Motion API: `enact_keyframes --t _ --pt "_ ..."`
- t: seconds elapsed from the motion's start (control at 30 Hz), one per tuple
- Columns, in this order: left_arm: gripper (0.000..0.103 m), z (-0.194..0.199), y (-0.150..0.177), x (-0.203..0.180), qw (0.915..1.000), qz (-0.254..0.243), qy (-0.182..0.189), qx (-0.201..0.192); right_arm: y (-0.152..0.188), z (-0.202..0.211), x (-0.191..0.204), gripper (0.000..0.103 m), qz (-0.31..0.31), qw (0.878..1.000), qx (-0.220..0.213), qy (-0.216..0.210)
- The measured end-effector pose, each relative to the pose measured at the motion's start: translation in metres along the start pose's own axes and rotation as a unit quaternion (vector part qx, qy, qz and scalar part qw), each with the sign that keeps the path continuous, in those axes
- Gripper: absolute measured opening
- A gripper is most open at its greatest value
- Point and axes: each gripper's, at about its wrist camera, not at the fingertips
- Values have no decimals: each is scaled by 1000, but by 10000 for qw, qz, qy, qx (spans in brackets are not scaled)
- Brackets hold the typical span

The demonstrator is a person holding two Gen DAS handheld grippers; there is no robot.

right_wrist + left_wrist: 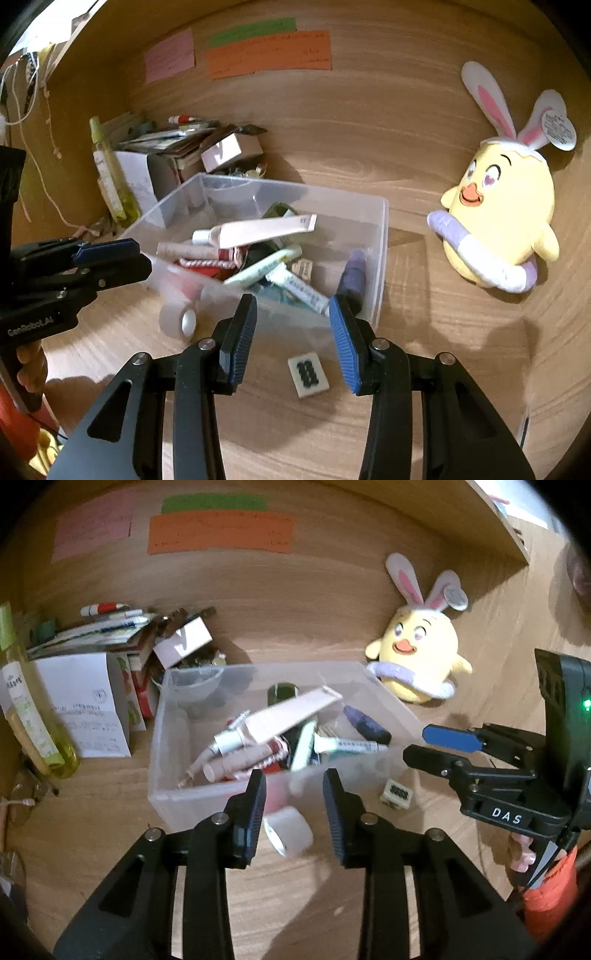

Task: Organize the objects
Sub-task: 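Drop the lip tube into the clear box while the right tool drops the white tube in, then grasp the white roll with the left tool while the right tool grasps the dotted tile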

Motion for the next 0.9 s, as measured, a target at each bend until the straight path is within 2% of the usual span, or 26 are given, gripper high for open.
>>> enact_keyframes --t 0.13,0.3,0.4,0.6,0.73,0.83,0.9 --pt "40 -10 14 -2 9997 22 122 228 15 3 -7 38 -10 10000 73 -37" --pt "40 -31 27 2 9982 132 106 568 31 -9 -9 39 46 9994 346 7" --pt "49 -39 31 6 9970 277 123 718 39 -22 -7 39 103 9985 544 15" --pt "49 -49 31 12 9957 359 16 859 44 -46 2 39 196 9960 868 9" --pt "49 -56 32 16 9951 412 -87 900 47 -51 6 39 227 9955 924 -19" --pt "28 -65 36 21 9933 492 -94 1044 49 -47 11 27 336 9958 848 4" --pt "24 -63 38 23 9937 484 -127 1001 50 -43 13 23 351 9963 788 -22"
Point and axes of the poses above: each gripper's, at about its wrist camera, not at the fingertips, and z roughly against the way its jaws point, x to its left, y to its underside, and after that the axes turned 15 degrees about y, right-handed
